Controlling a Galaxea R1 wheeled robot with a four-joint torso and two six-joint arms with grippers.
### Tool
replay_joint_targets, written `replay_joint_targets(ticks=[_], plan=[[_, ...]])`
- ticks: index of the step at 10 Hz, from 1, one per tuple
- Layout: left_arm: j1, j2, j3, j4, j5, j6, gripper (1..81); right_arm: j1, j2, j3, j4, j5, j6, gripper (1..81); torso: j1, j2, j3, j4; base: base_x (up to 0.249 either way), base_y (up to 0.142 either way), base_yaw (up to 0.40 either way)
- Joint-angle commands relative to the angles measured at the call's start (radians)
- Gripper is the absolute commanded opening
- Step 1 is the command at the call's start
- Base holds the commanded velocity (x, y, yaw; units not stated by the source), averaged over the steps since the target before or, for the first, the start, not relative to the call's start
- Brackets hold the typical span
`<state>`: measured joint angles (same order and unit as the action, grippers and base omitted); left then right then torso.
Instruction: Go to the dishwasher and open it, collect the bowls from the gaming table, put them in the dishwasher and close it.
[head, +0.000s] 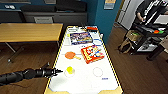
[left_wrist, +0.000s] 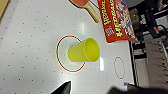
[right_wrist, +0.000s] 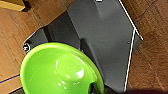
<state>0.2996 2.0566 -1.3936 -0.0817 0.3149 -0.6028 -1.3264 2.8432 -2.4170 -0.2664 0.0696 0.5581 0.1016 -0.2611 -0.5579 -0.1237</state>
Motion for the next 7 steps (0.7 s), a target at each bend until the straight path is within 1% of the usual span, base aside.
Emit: replay_joint_targets(ticks=[1,3,5,7], plan=[[-0.135,0.045,-0.070,-0.010,0.020,-0.002,81.1,0.029,-0.015,0.004,-0.005,-0.057,0.005,1.0,0.000,0.000,0.000,0.000,0.000,0.000,0.000],[-0.162,0.080,-0.117,-0.010,0.021,-0.002,81.1,0.029,-0.015,0.004,-0.005,-0.056,0.006,1.0,0.000,0.000,0.000,0.000,0.000,0.000,0.000],[-0.188,0.100,-0.139,0.002,0.024,-0.002,81.1,0.029,-0.015,0.006,-0.005,-0.056,0.006,1.0,0.000,0.000,0.000,0.000,0.000,0.000,0.000],[-0.196,0.120,-0.174,0.003,0.024,-0.002,81.1,0.032,-0.011,0.004,-0.005,-0.057,0.006,1.0,0.000,0.000,0.000,0.000,0.000,0.000,0.000]])
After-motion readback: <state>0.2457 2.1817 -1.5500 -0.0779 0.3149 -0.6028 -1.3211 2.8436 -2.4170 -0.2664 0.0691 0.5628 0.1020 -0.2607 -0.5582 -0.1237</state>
